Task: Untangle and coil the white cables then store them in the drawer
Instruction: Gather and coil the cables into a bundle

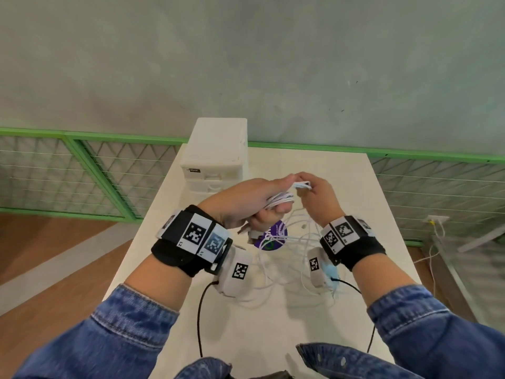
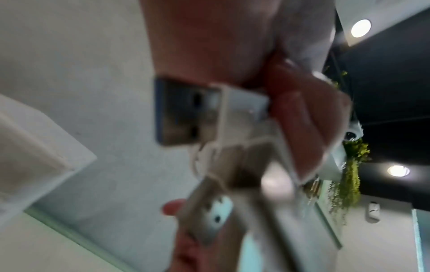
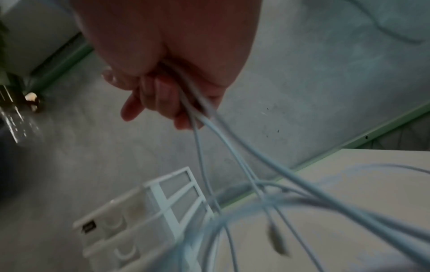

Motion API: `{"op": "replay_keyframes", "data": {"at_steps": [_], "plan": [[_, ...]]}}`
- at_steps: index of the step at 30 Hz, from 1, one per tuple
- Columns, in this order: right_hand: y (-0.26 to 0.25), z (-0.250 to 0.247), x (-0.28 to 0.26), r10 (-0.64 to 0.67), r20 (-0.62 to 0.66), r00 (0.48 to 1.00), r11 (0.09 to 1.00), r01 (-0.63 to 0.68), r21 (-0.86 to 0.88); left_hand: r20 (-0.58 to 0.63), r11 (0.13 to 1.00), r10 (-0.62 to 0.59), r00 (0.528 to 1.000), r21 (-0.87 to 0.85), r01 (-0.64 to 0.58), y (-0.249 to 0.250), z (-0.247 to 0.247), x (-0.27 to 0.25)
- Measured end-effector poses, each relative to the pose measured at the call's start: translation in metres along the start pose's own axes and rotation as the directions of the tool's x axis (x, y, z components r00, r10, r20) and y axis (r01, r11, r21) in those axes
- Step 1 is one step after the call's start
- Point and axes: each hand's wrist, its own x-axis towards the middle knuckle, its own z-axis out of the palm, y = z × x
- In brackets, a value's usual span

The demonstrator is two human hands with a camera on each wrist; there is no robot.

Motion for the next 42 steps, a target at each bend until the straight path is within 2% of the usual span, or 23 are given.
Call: {"op": "replay_keyframes", "data": {"at_steps": [3,5,7,9,13,16,18,20,22,23,24,25,26,27,28,29,30,34,36,38,40,42], "plan": [[0.014,0.016,-0.006,0.095,0.068,0.993,0.995,-0.092,-0.04,0.104,0.974,0.146,0.984,-0.188,-0.125,0.004,0.006,0.007],[0.016,0.025,-0.013,0.104,0.106,0.989,0.993,-0.098,-0.059,0.062,0.894,0.267,0.962,-0.389,-0.223,0.009,0.004,0.011],[0.014,0.031,-0.02,0.111,0.141,0.984,0.994,-0.106,-0.038,-0.049,0.77,0.363,0.931,-0.547,-0.329,0.016,0.001,0.012],[0.019,0.036,-0.026,0.106,0.172,0.979,0.994,-0.104,-0.021,-0.173,0.657,0.438,0.882,-0.608,-0.445,0.025,-0.003,0.014],[0.03,0.043,-0.036,0.017,0.168,0.986,1.0,-0.015,-0.01,-0.434,0.512,0.495,0.753,-0.555,-0.656,0.035,-0.013,0.019],[0.029,0.047,-0.042,-0.065,0.197,0.978,0.995,0.078,-0.057,-0.602,0.409,0.451,0.659,-0.517,-0.752,0.034,-0.025,0.021],[0.032,0.05,-0.044,-0.155,0.211,0.965,0.975,0.184,-0.124,-0.692,0.432,0.416,0.59,-0.42,-0.798,0.03,-0.032,0.024],[0.037,0.054,-0.046,-0.19,0.246,0.951,0.955,0.237,-0.18,-0.752,0.546,0.428,0.501,-0.226,-0.807,0.023,-0.036,0.027],[0.038,0.053,-0.046,-0.177,0.269,0.947,0.951,0.235,-0.2,-0.763,0.675,0.502,0.406,0.053,-0.736,0.013,-0.038,0.03],[0.037,0.051,-0.046,-0.189,0.268,0.945,0.948,0.247,-0.201,-0.741,0.723,0.558,0.373,0.214,-0.657,0.007,-0.04,0.03],[0.035,0.049,-0.045,-0.211,0.254,0.944,0.942,0.266,-0.203,-0.694,0.751,0.616,0.373,0.373,-0.545,0.0,-0.042,0.031],[0.032,0.046,-0.043,-0.239,0.237,0.942,0.935,0.289,-0.205,-0.625,0.763,0.646,0.438,0.513,-0.394,-0.006,-0.044,0.032],[0.029,0.042,-0.042,-0.265,0.218,0.939,0.928,0.31,-0.206,-0.557,0.754,0.616,0.557,0.622,-0.211,-0.011,-0.045,0.032],[0.026,0.038,-0.04,-0.288,0.193,0.938,0.923,0.326,-0.203,-0.511,0.716,0.528,0.678,0.697,-0.033,-0.015,-0.046,0.033],[0.025,0.035,-0.038,-0.311,0.165,0.936,0.919,0.34,-0.2,-0.485,0.664,0.436,0.758,0.742,0.093,-0.019,-0.046,0.033],[0.023,0.031,-0.036,-0.332,0.139,0.933,0.913,0.355,-0.2,-0.469,0.632,0.371,0.801,0.76,0.151,-0.022,-0.046,0.034],[0.021,0.028,-0.034,-0.353,0.116,0.928,0.906,0.37,-0.206,-0.455,0.64,0.329,0.827,0.752,0.159,-0.024,-0.045,0.034],[0.02,0.021,-0.028,-0.403,0.026,0.915,0.891,0.399,-0.217,-0.367,0.797,0.165,0.916,0.596,0.095,-0.024,-0.032,0.034],[0.02,0.019,-0.025,-0.409,0.024,0.912,0.889,0.405,-0.215,-0.329,0.852,0.077,0.941,0.512,0.11,-0.022,-0.023,0.029],[0.026,0.016,-0.021,-0.412,0.075,0.908,0.87,0.416,-0.263,-0.34,0.852,0.066,0.938,0.508,0.125,-0.022,-0.02,0.028],[0.036,0.015,-0.02,-0.392,0.135,0.91,0.841,0.414,-0.349,-0.392,0.799,0.144,0.909,0.588,0.128,-0.026,-0.023,0.031],[0.047,0.014,-0.025,-0.297,0.152,0.943,0.875,0.333,-0.353,-0.435,0.758,0.225,0.872,0.64,0.123,-0.027,-0.027,0.032]]}}
